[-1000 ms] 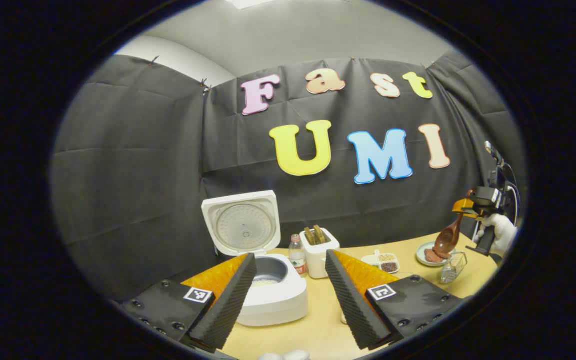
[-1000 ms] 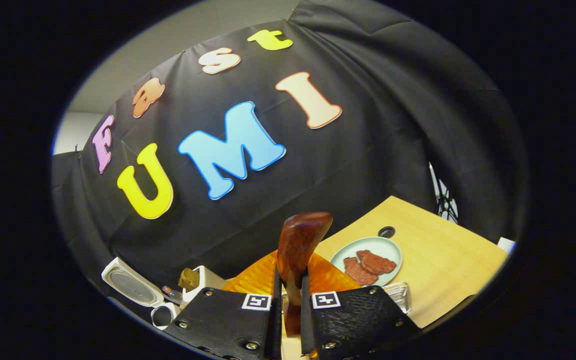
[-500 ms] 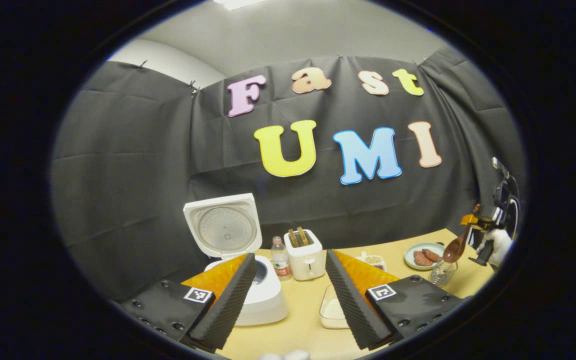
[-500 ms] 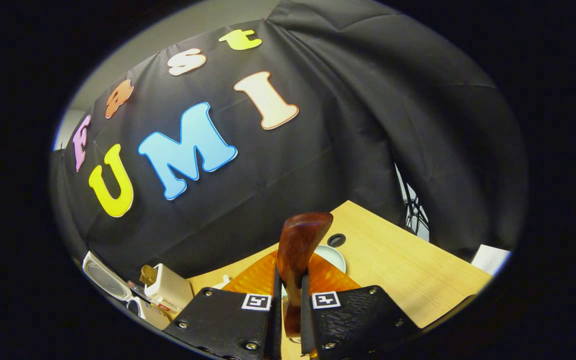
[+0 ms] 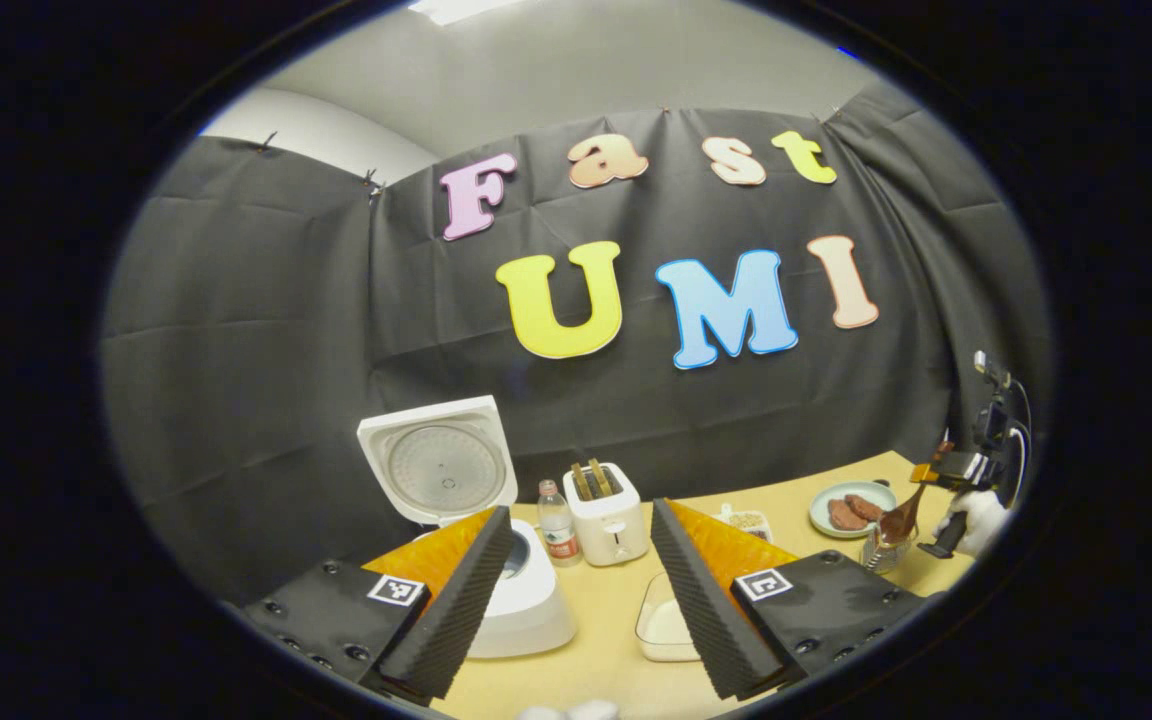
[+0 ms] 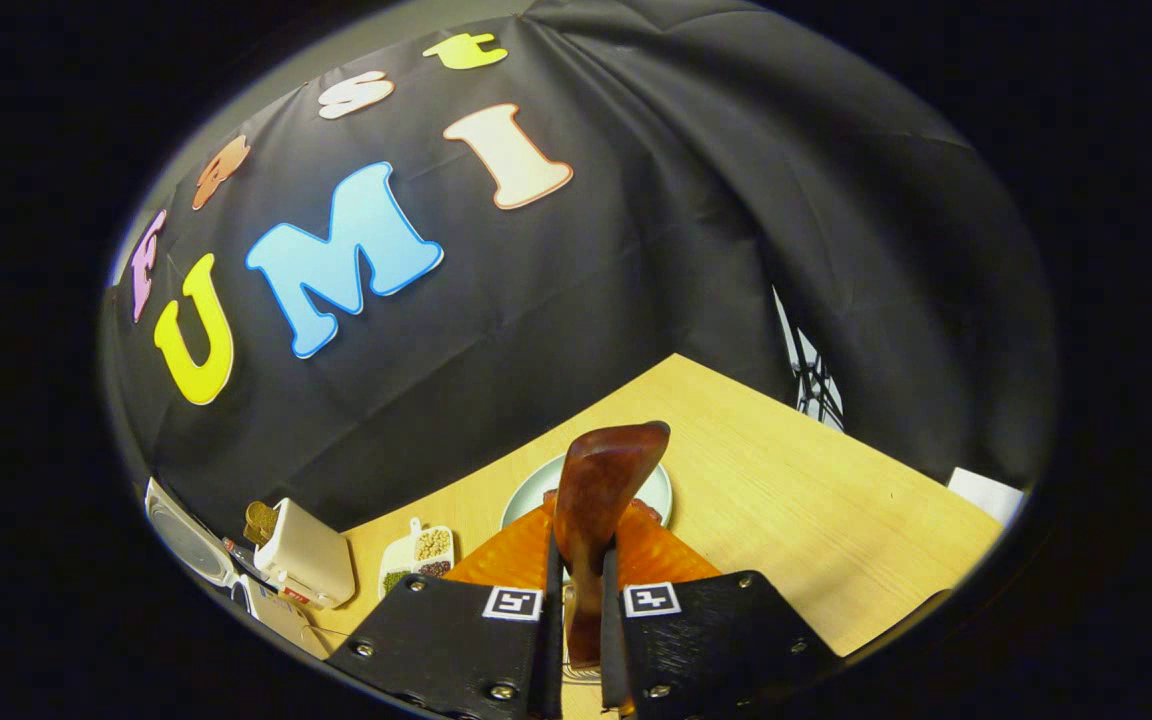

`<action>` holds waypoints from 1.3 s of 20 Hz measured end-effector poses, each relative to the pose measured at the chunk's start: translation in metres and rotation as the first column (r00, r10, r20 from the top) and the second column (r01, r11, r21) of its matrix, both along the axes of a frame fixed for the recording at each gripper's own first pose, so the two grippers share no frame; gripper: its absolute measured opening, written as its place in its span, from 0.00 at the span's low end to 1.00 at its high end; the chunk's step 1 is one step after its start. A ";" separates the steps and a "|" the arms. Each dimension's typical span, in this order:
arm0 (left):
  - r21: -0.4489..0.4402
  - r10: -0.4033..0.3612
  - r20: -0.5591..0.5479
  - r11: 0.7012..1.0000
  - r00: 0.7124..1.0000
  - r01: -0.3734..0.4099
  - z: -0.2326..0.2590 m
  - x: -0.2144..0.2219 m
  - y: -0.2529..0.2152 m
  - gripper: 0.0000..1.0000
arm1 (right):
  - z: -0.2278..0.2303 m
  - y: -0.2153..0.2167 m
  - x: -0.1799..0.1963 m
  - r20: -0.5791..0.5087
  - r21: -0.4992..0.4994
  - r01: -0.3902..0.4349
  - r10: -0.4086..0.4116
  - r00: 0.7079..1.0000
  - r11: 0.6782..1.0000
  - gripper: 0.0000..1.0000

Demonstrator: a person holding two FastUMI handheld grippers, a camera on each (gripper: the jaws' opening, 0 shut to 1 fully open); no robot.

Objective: Close the left gripper, press the button to open the rice cooker; take a wooden spoon from the chopstick holder with the right hand, scoop a spoonful of rice and pour it into the rice cooker, then put the wooden spoon back into the chopstick holder.

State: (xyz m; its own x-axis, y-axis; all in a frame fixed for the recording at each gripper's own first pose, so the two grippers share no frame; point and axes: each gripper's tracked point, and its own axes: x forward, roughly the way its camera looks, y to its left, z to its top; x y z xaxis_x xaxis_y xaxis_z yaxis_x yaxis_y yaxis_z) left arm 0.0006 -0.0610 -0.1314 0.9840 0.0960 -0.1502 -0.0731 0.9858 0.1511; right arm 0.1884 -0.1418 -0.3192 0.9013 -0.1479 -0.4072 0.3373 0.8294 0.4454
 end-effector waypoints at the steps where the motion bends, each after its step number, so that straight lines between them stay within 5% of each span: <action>1: 0.002 -0.002 -0.002 1.000 1.000 0.002 -0.001 0.001 0.000 0.99 | -0.007 0.002 0.004 -0.016 -0.003 0.004 -0.004 1.000 1.000 0.16; 12: 0.028 -0.015 -0.023 0.999 1.000 0.015 -0.007 0.012 -0.002 0.99 | -0.026 -0.010 -0.005 -0.047 0.004 0.045 -0.045 0.998 0.999 0.16; 14: 0.028 -0.014 -0.010 1.000 1.000 0.014 -0.001 0.010 0.000 1.00 | -0.025 -0.010 -0.013 -0.056 -0.001 0.040 -0.040 0.998 0.999 0.25; 17: 0.034 -0.017 0.001 0.999 1.000 0.017 0.001 0.009 0.003 0.99 | -0.009 -0.029 -0.026 -0.047 -0.109 0.068 -0.073 0.996 0.992 0.95; 26: 0.012 -0.029 0.035 1.000 0.999 0.029 0.011 0.021 0.017 0.99 | 0.147 0.015 -0.096 0.152 -0.422 0.001 0.070 0.986 0.906 0.98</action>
